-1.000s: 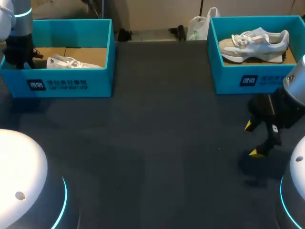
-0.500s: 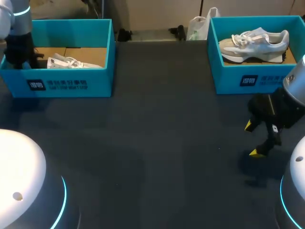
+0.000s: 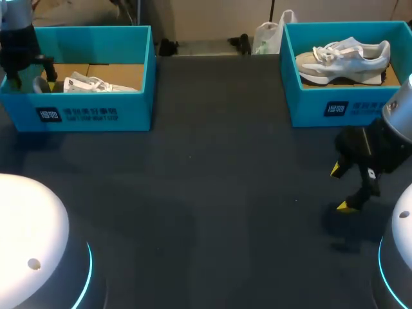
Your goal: Take the shoe out of the shoebox, open the shoe tongue, remove and reinsert the insole, then place the shoe into the shoebox
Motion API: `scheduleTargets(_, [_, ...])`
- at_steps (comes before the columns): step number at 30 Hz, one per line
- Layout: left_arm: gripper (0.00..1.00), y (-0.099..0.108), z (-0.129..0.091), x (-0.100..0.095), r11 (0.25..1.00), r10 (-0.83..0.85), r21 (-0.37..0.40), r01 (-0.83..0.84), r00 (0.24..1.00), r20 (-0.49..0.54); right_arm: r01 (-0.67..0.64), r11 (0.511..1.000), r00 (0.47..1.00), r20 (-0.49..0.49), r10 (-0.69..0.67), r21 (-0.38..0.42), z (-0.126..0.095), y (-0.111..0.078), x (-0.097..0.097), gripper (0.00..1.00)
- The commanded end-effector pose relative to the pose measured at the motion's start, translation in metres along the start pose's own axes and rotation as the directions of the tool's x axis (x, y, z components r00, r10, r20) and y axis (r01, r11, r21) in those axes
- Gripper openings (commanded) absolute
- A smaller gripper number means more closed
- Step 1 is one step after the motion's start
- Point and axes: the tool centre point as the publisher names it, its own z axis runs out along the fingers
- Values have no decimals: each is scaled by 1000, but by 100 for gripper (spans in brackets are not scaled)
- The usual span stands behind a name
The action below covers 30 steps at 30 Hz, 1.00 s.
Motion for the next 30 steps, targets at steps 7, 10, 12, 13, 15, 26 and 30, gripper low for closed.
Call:
scheduleTargets(7, [100,-36,-54,9,999,-40,-5,40,999,-8,-1,1000,1000,2,1,3,1,0,1,100])
scheduleTargets(10, [100,-47,-70,12,999,-47,-14,47,999,-7,-1,1000,1000,2,1,3,1,0,1,100])
scheduleTargets(12, [100,-53,-79,14,999,-43,-12,43,999,-3,-1,1000,1000,2,1,3,1,0,1,100])
scheduleTargets(13, [100,-57,-83,16,999,-42,-14,42,999,-2,-1,1000,1000,2,1,3,1,0,1,100])
scheduleTargets(15, [100,-64,-92,18,999,-37,-18,38,999,4,-1,1000,1000,2,1,3,1,0,1,100])
scheduleTargets(26, [100,-89,-115,16,1000,-8,-16,8,1000,3,-1,1000,1000,2,1,3,1,0,1,100])
scheduleTargets(30, [100,-89,-115,16,1000,-8,-16,8,1000,3,-1,1000,1000,2,1,3,1,0,1,100])
